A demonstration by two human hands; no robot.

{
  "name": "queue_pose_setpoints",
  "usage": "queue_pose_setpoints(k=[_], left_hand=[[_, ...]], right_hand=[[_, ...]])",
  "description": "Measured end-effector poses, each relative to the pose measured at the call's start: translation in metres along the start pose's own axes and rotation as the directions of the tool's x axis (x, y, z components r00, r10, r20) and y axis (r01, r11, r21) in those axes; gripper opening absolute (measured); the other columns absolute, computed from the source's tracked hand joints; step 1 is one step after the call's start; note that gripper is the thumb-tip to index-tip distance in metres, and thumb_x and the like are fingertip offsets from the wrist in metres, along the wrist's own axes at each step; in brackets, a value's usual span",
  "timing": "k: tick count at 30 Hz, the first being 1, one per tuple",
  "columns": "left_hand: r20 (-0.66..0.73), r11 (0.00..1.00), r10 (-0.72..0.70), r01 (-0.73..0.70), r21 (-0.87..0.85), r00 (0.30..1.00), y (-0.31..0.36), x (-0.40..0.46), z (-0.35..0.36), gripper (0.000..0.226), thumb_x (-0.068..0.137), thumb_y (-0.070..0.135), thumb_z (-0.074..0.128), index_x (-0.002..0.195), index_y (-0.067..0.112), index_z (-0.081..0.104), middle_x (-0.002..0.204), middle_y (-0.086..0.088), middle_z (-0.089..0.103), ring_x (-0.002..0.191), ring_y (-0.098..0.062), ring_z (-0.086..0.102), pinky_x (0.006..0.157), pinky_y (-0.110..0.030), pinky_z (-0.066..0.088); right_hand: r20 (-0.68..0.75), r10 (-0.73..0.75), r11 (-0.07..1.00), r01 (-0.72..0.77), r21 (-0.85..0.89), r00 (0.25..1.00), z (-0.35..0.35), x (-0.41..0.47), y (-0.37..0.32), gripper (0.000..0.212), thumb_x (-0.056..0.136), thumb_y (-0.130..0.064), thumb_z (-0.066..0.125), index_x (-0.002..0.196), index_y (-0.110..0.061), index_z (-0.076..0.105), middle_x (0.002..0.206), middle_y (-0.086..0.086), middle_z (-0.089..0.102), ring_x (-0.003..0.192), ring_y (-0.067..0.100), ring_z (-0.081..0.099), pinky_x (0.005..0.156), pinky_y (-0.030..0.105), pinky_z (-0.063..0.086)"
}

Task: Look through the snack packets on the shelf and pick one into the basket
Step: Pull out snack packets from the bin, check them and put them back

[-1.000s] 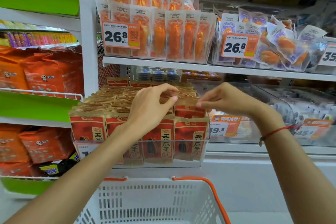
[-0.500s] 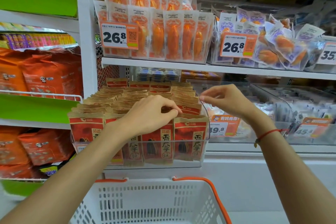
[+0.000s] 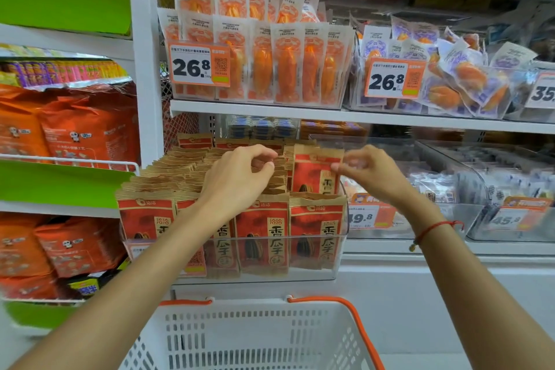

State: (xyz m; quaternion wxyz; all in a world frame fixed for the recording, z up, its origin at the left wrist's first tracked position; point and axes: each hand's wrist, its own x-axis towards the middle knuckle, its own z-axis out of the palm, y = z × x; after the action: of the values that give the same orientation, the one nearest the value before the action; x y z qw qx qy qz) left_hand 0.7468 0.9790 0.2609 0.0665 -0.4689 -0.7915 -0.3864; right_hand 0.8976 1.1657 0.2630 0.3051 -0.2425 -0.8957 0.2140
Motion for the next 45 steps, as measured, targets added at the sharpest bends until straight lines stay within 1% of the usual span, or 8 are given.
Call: queue_pose_setpoints(k=[9, 15, 19, 22, 27, 33, 39, 45], left_hand=[[0.094, 0.932, 0.037, 0.0, -0.362, 0.995, 0.013, 0.0, -0.004, 0.043, 0.098, 0.041, 0.048, 0.138, 0.025, 0.05, 0.133, 0.011, 0.056, 0.126, -0.006, 0.049, 0.108, -0.029, 0.035], [-0.105, 0.824, 0.041, -0.093, -0.56, 0.994, 0.025, -0.007, -0.012, 0.03, 0.093, 0.025, 0.063, 0.123, 0.024, 0.061, 0.104, 0.022, 0.062, 0.1, 0.01, 0.057, 0.085, -0.003, 0.044], [-0.148, 0.706, -0.018, -0.092, -0.702, 0.989, 0.031, -0.017, -0.026, 0.021, 0.094, 0.024, 0.061, 0.11, 0.038, 0.06, 0.106, 0.021, 0.066, 0.099, 0.006, 0.062, 0.087, -0.013, 0.05], [-0.108, 0.625, -0.075, -0.038, -0.78, 0.991, 0.036, -0.027, -0.041, 0.018, 0.095, 0.027, 0.058, 0.112, 0.032, 0.063, 0.108, 0.01, 0.072, 0.098, 0.0, 0.067, 0.084, -0.019, 0.055], [-0.028, 0.592, -0.154, 0.069, -0.803, 0.988, 0.026, -0.057, -0.058, 0.021, 0.094, 0.028, 0.059, 0.113, 0.025, 0.067, 0.097, 0.008, 0.076, 0.088, -0.005, 0.071, 0.065, -0.016, 0.056], [0.085, 0.579, -0.253, 0.221, -0.785, 0.964, -0.005, -0.098, -0.05, 0.024, 0.092, 0.025, 0.061, 0.115, 0.022, 0.067, 0.099, 0.003, 0.076, 0.089, -0.009, 0.072, 0.065, -0.02, 0.058], [0.228, 0.585, -0.29, 0.361, -0.726, 0.929, -0.022, -0.11, -0.035, 0.027, 0.093, 0.026, 0.06, 0.12, 0.023, 0.066, 0.103, 0.003, 0.075, 0.093, -0.013, 0.072, 0.076, -0.028, 0.06], [0.378, 0.554, -0.27, 0.464, -0.691, 0.885, -0.028, -0.113, -0.026, 0.022, 0.095, 0.025, 0.058, 0.116, 0.025, 0.067, 0.099, 0.003, 0.076, 0.093, -0.011, 0.072, 0.074, -0.024, 0.059]], right_hand=[[-0.222, -0.166, 0.889, 0.243, 0.389, 0.961, -0.017, -0.004, -0.044, 0.011, 0.099, -0.024, 0.053, 0.102, -0.025, 0.063, 0.095, -0.005, 0.07, 0.094, 0.009, 0.066, 0.089, 0.032, 0.053], [-0.277, -0.249, 0.769, 0.363, 0.526, 0.928, -0.01, -0.013, -0.086, 0.013, 0.101, -0.016, 0.049, 0.108, -0.019, 0.059, 0.096, -0.007, 0.068, 0.092, 0.002, 0.065, 0.082, 0.024, 0.053], [-0.233, -0.132, 0.79, 0.244, 0.562, 0.963, -0.009, -0.015, -0.098, 0.033, 0.096, -0.03, 0.057, 0.128, -0.027, 0.05, 0.115, -0.002, 0.065, 0.106, 0.005, 0.062, 0.088, 0.024, 0.052], [-0.102, -0.012, 0.744, 0.077, 0.664, 0.995, -0.013, -0.022, -0.11, 0.034, 0.096, -0.029, 0.057, 0.128, -0.019, 0.053, 0.11, 0.002, 0.068, 0.094, 0.006, 0.068, 0.071, 0.019, 0.055], [0.142, 0.034, 0.723, -0.122, 0.68, 0.989, -0.006, -0.043, -0.117, 0.027, 0.094, -0.032, 0.06, 0.116, -0.018, 0.063, 0.106, 0.0, 0.073, 0.092, 0.013, 0.071, 0.08, 0.031, 0.058], [0.344, 0.024, 0.776, -0.234, 0.585, 0.939, 0.028, -0.073, -0.113, 0.028, 0.091, -0.032, 0.063, 0.116, -0.02, 0.058, 0.1, -0.007, 0.072, 0.082, 0.001, 0.07, 0.064, 0.014, 0.054], [0.365, 0.076, 0.686, -0.314, 0.656, 0.928, 0.067, -0.094, -0.106, 0.047, 0.081, -0.02, 0.076, 0.123, -0.019, 0.054, 0.108, -0.005, 0.07, 0.092, 0.005, 0.07, 0.071, 0.018, 0.056], [0.255, 0.15, 0.649, -0.29, 0.703, 0.955, 0.077, -0.1, -0.102, 0.031, 0.084, -0.021, 0.073, 0.113, -0.018, 0.062, 0.099, -0.004, 0.073, 0.084, 0.005, 0.071, 0.065, 0.016, 0.056]])
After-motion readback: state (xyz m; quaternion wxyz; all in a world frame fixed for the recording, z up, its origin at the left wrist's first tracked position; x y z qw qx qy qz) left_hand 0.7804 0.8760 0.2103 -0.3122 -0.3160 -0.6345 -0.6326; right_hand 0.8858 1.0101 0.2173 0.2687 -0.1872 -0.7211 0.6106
